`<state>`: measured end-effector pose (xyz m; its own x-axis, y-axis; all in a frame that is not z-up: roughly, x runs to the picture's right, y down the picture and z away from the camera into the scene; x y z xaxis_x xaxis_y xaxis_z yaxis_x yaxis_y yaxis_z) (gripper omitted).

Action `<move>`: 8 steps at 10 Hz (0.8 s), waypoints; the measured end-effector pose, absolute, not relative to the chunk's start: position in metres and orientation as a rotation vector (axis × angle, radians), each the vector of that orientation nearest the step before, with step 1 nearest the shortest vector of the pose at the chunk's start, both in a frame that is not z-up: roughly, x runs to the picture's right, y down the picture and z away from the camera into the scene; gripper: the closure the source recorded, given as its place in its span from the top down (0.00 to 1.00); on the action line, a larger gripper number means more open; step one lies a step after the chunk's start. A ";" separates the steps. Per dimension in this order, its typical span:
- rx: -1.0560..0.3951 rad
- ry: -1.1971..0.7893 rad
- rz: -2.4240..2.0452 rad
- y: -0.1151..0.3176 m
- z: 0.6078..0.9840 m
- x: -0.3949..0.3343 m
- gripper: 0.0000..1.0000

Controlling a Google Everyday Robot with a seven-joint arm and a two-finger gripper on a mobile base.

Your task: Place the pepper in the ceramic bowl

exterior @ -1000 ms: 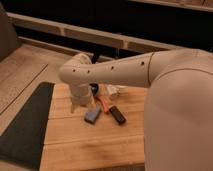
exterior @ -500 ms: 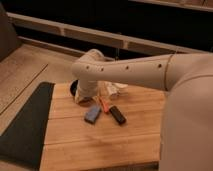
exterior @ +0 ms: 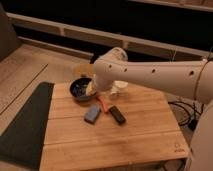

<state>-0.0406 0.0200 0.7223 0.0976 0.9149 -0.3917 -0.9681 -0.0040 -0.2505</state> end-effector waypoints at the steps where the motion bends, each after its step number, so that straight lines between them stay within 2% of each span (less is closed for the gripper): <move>1: -0.509 0.135 1.487 0.020 0.724 -0.036 0.65; 4: -0.505 0.202 1.424 0.041 0.767 0.007 0.65; 8: -0.550 0.176 1.321 0.047 0.813 0.043 0.65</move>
<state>0.0430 0.0473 0.8128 0.2554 0.8679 -0.4259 -0.9493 0.1416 -0.2807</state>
